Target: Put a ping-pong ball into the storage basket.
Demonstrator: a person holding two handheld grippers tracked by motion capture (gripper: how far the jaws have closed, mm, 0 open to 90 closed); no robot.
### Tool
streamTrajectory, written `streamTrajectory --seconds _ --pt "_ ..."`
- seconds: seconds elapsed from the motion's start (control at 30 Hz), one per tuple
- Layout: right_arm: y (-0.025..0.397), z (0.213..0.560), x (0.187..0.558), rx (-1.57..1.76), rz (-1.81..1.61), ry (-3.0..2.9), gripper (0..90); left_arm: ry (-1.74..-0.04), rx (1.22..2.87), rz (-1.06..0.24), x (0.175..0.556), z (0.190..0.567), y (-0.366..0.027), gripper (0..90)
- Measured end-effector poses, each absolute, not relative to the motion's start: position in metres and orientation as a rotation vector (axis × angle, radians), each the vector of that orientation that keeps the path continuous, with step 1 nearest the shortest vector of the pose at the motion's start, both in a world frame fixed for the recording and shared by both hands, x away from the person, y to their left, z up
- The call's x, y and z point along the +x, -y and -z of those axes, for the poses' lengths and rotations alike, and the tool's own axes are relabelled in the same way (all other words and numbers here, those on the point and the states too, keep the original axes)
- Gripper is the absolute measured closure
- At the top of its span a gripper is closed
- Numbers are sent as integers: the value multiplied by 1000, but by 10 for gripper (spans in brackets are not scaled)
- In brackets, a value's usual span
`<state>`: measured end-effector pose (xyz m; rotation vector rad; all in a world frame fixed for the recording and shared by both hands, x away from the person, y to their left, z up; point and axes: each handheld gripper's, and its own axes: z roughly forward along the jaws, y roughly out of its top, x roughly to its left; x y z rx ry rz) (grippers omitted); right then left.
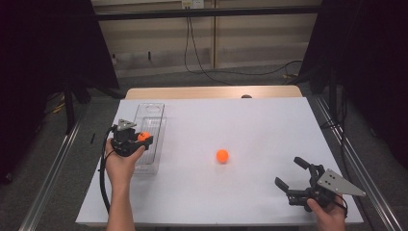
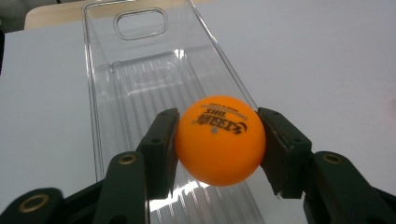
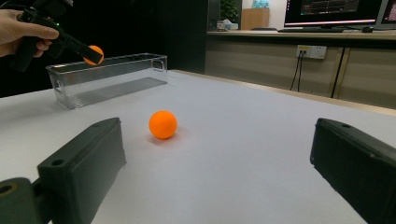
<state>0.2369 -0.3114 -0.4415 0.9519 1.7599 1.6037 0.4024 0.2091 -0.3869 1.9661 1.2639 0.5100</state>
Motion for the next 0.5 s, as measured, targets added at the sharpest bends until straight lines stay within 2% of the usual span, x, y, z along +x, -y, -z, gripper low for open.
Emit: streamTrajectory --seconds 0.5 --pt "311 442 237 954 -1603 -1761 26 -1283 1980 -529 405 394 -212 505"
